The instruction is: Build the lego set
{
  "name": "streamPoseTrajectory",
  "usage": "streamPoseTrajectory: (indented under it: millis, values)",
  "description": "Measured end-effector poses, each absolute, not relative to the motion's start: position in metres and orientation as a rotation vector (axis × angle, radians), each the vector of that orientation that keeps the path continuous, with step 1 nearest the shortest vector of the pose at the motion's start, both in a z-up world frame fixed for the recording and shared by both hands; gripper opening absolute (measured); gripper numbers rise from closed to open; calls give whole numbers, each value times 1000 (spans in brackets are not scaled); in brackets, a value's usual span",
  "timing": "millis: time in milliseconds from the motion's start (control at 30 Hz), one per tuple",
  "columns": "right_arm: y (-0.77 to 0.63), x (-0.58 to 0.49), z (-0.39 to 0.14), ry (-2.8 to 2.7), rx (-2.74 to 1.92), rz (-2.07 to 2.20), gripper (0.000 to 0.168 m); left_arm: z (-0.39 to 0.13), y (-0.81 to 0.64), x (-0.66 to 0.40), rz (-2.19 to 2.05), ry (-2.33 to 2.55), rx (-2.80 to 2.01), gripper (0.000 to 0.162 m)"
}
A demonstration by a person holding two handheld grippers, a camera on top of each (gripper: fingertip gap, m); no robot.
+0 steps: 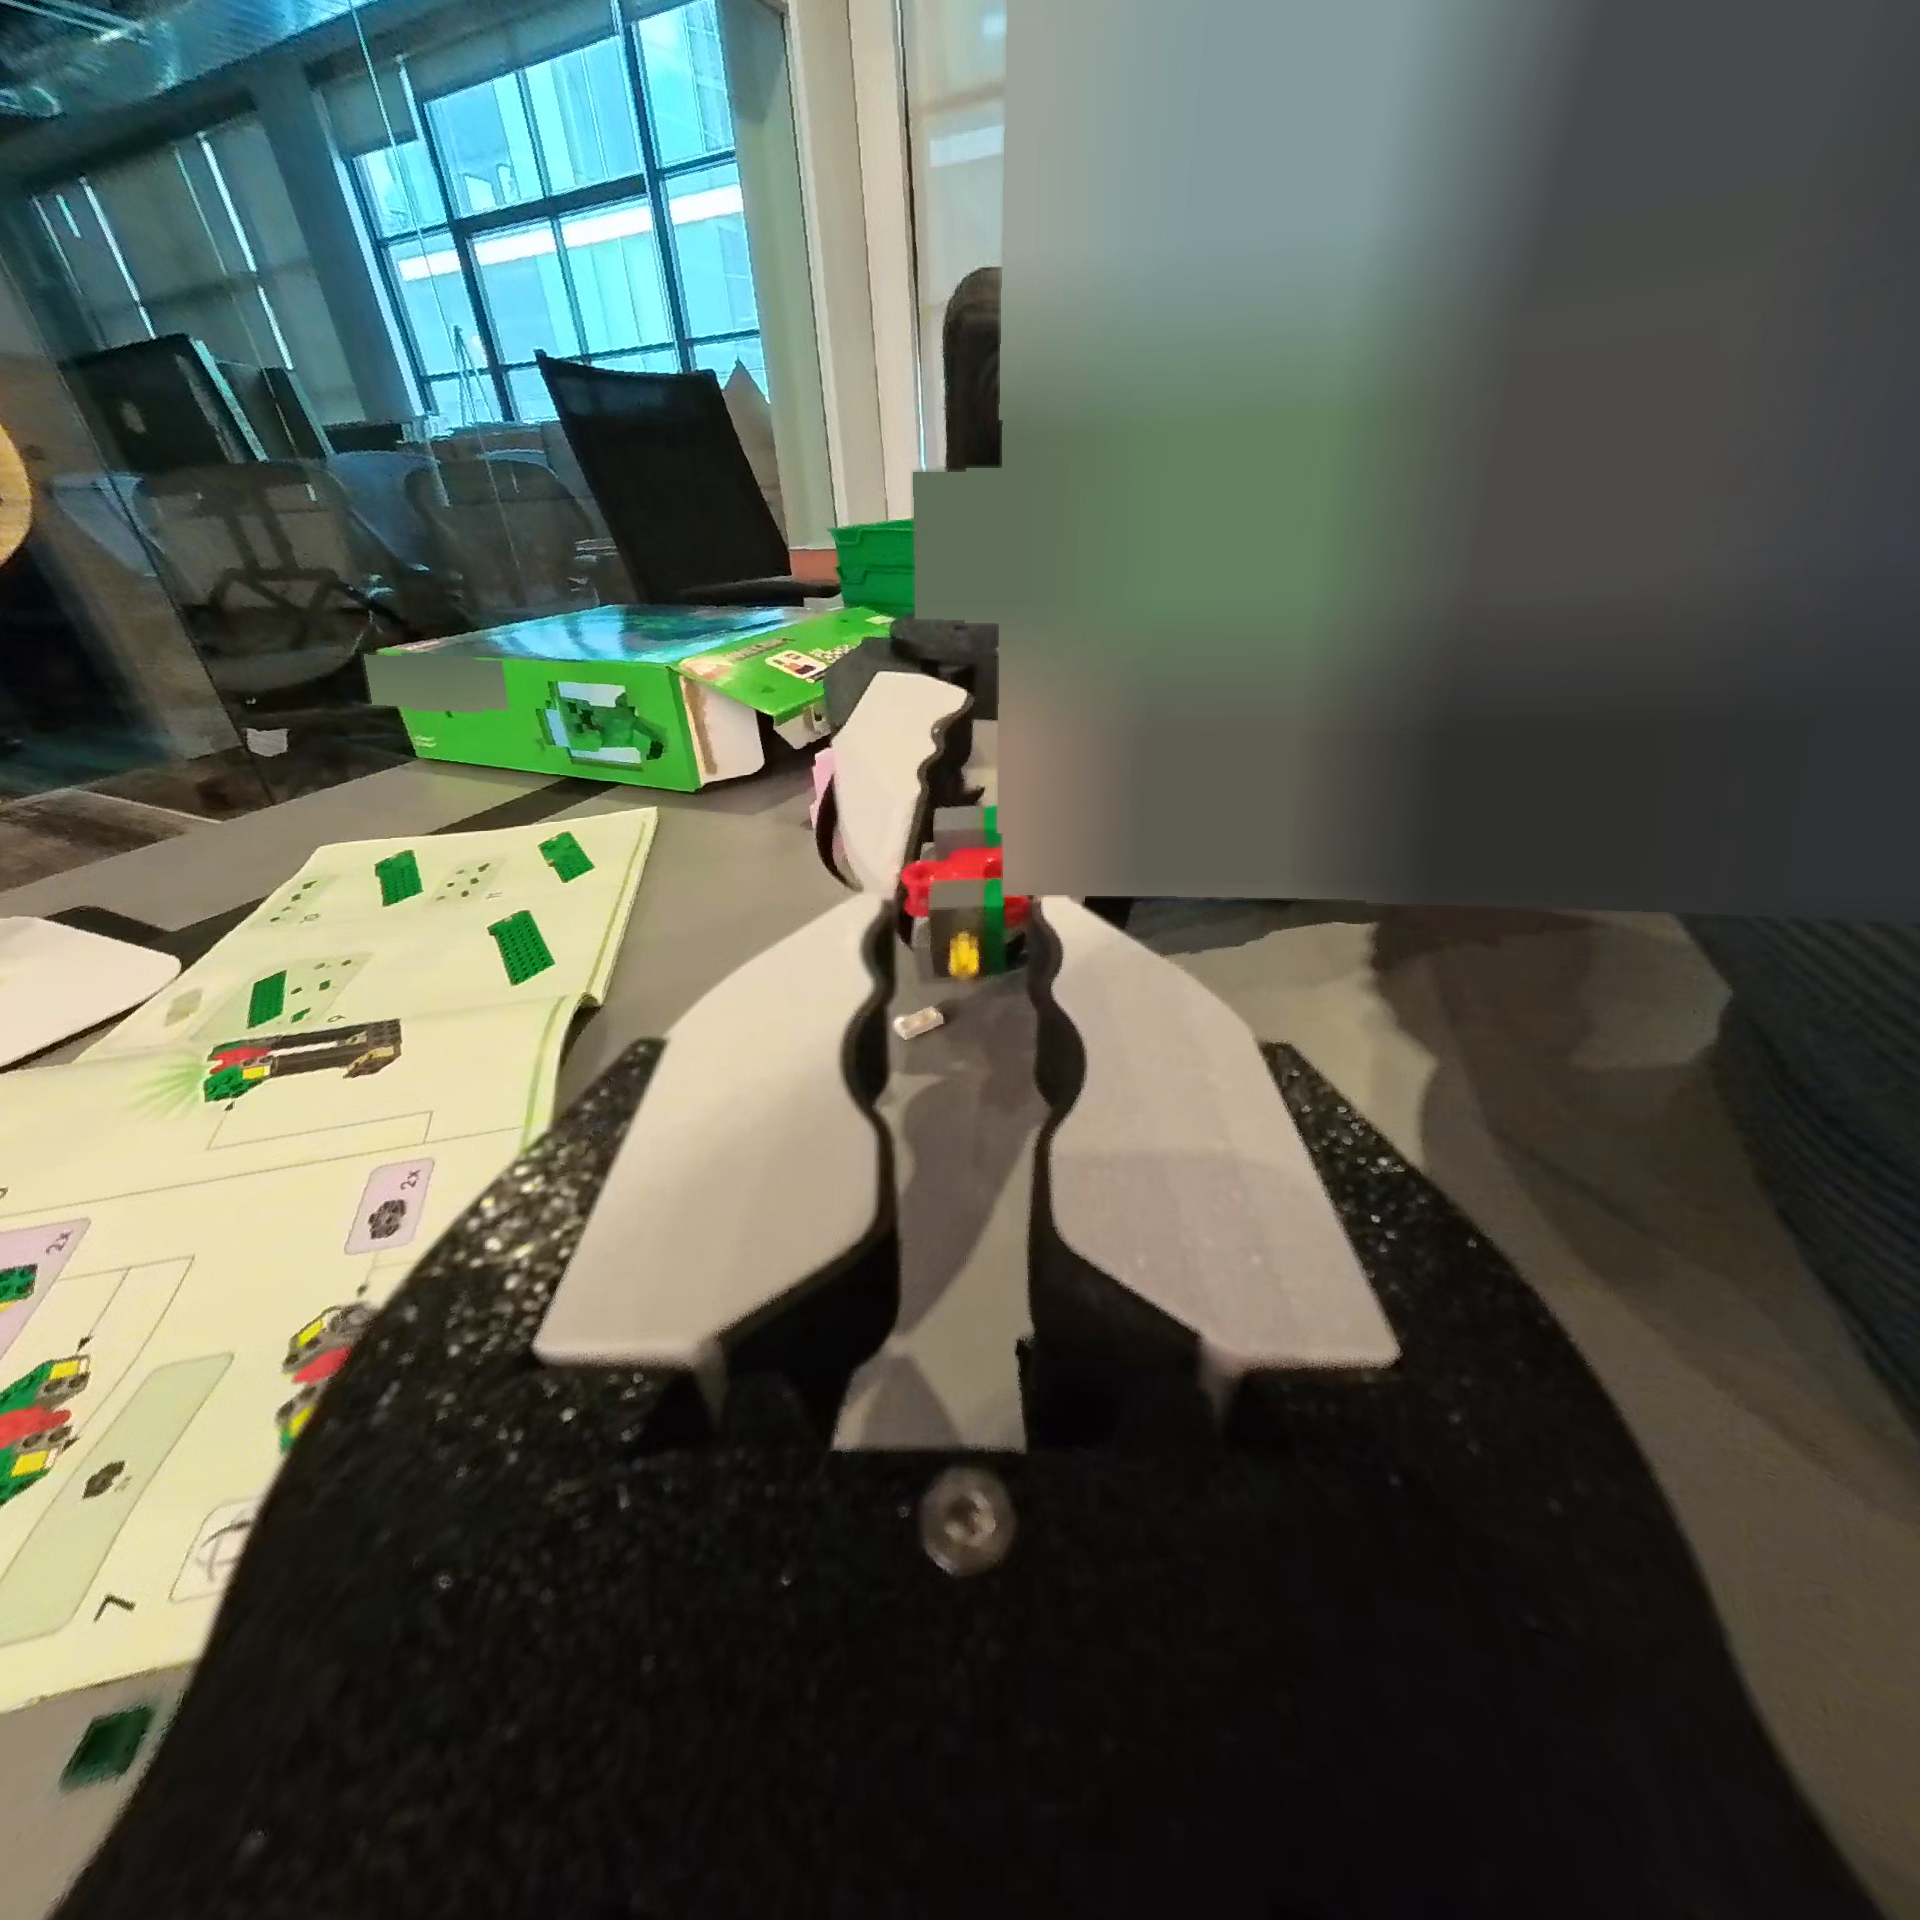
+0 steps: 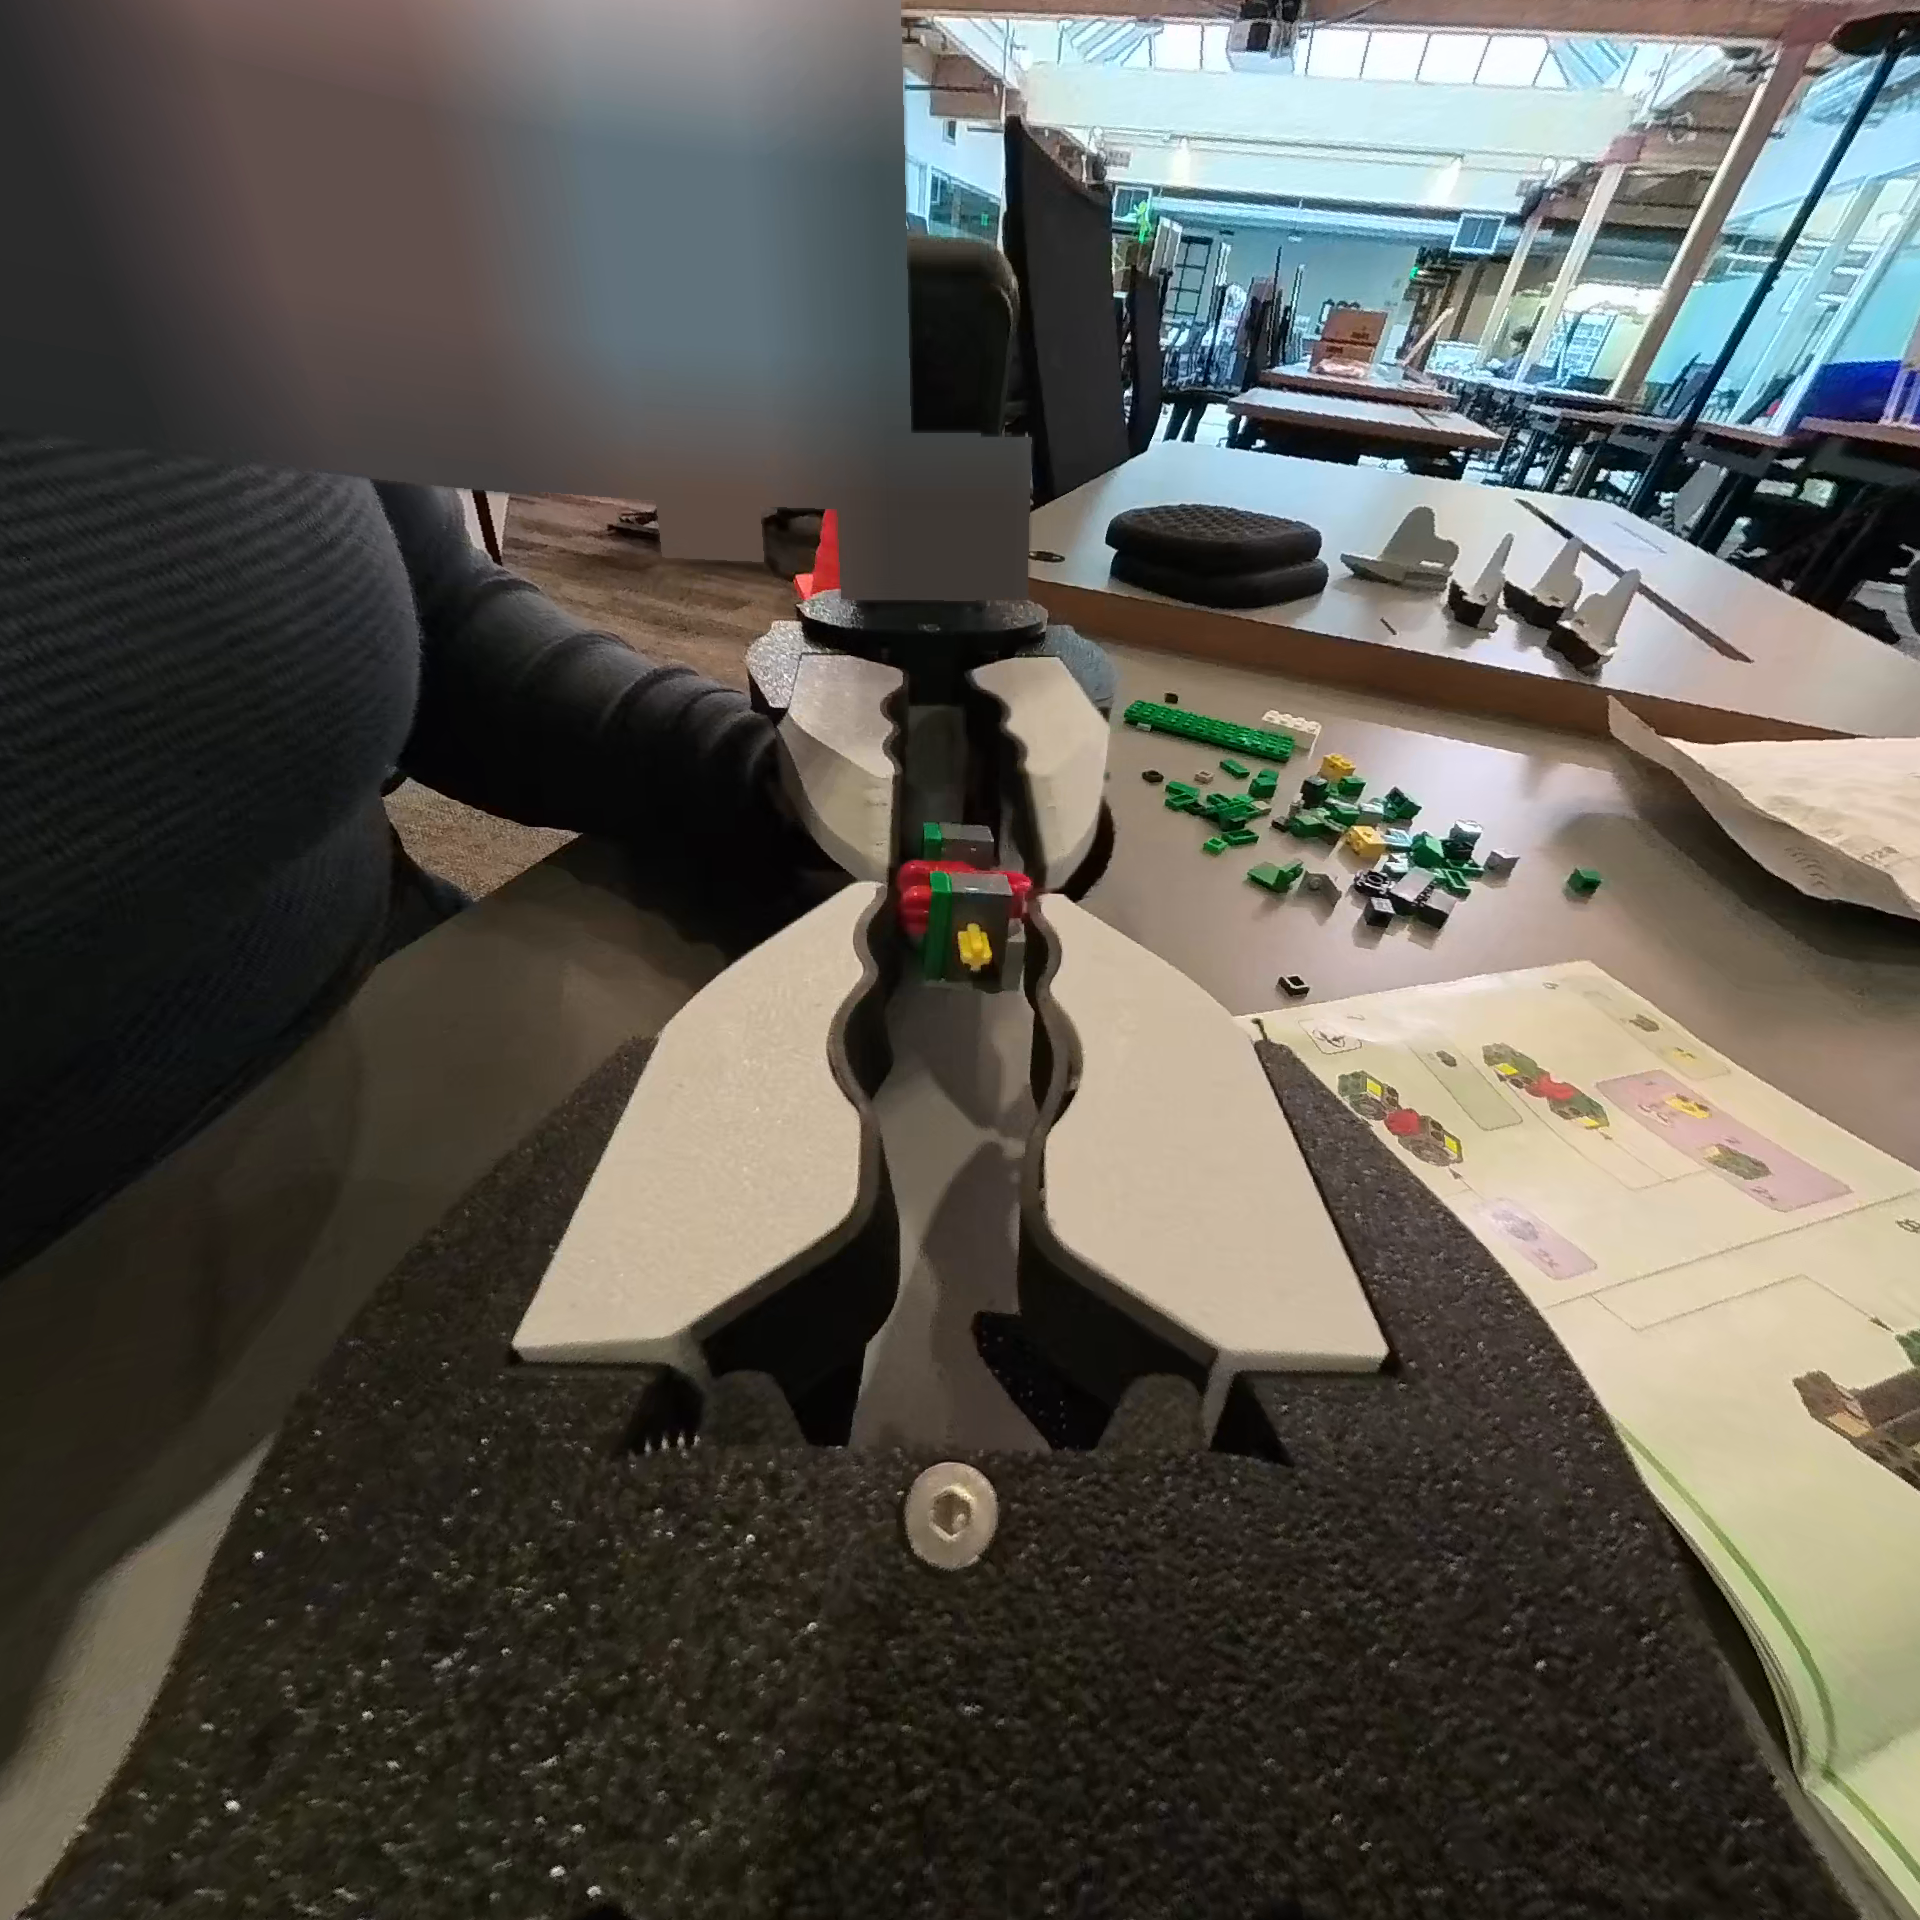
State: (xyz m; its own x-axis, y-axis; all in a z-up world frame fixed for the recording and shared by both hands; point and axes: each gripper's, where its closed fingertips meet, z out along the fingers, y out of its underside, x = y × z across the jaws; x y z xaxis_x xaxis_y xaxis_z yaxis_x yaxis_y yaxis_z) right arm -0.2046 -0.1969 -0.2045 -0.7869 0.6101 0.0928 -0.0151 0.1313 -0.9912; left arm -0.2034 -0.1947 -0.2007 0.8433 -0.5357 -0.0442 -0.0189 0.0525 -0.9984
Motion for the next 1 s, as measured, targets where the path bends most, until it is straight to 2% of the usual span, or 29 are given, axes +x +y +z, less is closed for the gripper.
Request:
streamPoseTrajectory:
  millis: [200, 600, 733, 1000]
  values:
    - [-198, -203, -204, -1934, -561, 1714, 22, -201, -196, -202, -349, 498, -1468, 16]
    - [-158, -210, -202, -1778, -652, 1559, 30, -211, -193, -233, -118, 454, -1547, 16]
    - [-129, -217, -203, -1657, -765, 1437, 33, -223, -190, -259, -42, 340, -1691, 16]
    - [-88, -219, -209, -1507, -887, 1183, 28, -264, -188, -271, 1, 333, -1990, 16]
